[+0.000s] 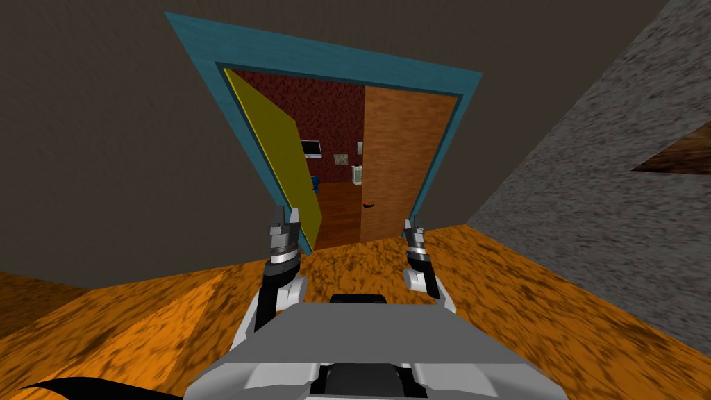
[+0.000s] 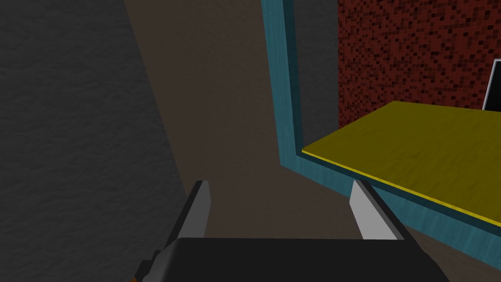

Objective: Push the door open

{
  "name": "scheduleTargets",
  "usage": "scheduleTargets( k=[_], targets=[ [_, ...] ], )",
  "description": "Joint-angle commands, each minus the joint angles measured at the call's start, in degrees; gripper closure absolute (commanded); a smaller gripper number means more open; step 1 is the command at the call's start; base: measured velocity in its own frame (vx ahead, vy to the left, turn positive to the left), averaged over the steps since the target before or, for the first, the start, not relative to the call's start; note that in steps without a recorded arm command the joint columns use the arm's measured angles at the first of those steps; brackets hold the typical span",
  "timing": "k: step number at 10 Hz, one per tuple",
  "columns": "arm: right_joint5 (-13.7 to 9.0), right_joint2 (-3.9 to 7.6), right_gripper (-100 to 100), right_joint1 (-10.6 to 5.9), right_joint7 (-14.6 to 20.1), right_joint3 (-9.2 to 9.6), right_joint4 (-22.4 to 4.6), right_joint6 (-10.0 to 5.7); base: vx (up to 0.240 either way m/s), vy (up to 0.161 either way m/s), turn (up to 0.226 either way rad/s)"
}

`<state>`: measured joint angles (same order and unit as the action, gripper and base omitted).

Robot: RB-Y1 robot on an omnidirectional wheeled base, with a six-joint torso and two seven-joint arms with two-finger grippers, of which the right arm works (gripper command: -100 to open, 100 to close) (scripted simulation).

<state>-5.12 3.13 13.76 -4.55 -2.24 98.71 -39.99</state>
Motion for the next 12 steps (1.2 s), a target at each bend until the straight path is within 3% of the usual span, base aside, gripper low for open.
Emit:
scheduleTargets(
  k=[1, 4, 9, 12],
  targets=[
    [-0.13, 0.13, -100, -1.61, -0.03, -0.01, -2.86, -0.54, 0.061, -0.011, 0.028],
    [-0.24, 0.27, -100, -2.62, -0.01, 0.05, -6.25, -0.85, 0.046, -0.015, 0.037],
    [-0.70, 0.66, -100, -6.72, 0.10, 0.26, -15.42, -2.09, 0.065, -0.020, 0.058],
    [-0.82, 0.74, -100, -7.76, 0.13, 0.32, -18.83, -2.41, 0.055, -0.017, 0.036]
  ],
)
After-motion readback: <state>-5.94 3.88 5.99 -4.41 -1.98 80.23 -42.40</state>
